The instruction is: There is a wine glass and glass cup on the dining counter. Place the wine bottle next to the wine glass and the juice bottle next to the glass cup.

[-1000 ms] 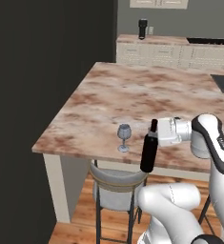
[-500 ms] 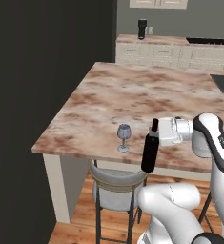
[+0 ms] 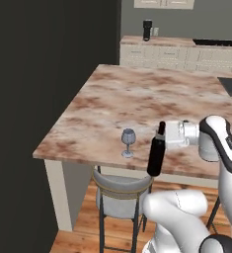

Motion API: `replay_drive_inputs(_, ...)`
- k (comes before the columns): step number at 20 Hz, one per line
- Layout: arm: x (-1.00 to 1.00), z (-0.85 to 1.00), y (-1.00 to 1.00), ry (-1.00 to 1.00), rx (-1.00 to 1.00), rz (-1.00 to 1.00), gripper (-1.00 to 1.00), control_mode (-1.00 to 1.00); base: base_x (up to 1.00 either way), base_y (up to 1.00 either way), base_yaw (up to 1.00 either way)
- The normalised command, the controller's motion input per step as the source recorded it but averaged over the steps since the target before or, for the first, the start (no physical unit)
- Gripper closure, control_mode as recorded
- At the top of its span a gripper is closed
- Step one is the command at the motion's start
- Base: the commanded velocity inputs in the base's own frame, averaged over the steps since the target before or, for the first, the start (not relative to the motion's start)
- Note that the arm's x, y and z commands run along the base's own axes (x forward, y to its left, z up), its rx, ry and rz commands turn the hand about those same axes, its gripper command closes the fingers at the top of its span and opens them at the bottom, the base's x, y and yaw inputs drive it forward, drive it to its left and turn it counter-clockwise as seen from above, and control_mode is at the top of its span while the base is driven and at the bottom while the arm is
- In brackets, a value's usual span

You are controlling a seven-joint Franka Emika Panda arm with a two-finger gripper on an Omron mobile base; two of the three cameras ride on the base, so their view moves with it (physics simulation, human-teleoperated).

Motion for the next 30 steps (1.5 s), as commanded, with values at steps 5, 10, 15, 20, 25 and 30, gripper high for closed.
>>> replay_drive_inputs(5,0.57,0.0,-0.08,-0.03,0.0,0.0,1.0,-1.0,0.0,0.0,0.0)
replay_drive_inputs(10,0.48,-0.01,-0.12,-0.03,0.0,0.03,1.0,-1.0,0.0,0.0,0.0)
replay_drive_inputs(15,0.29,-0.07,-0.2,-0.16,-0.02,0.07,1.0,-1.0,0.0,0.0,0.0)
replay_drive_inputs(20,0.3,-0.18,-0.12,-0.15,-0.07,0.06,1.0,-1.0,0.0,0.0,0.0)
replay_drive_inputs(25,0.35,-0.22,0.0,-0.1,-0.09,0.0,1.0,-1.0,0.0,0.0,0.0)
replay_drive_inputs(30,0.27,-0.17,-0.01,-0.01,-0.03,0.0,1.0,-1.0,0.0,0.0,0.0)
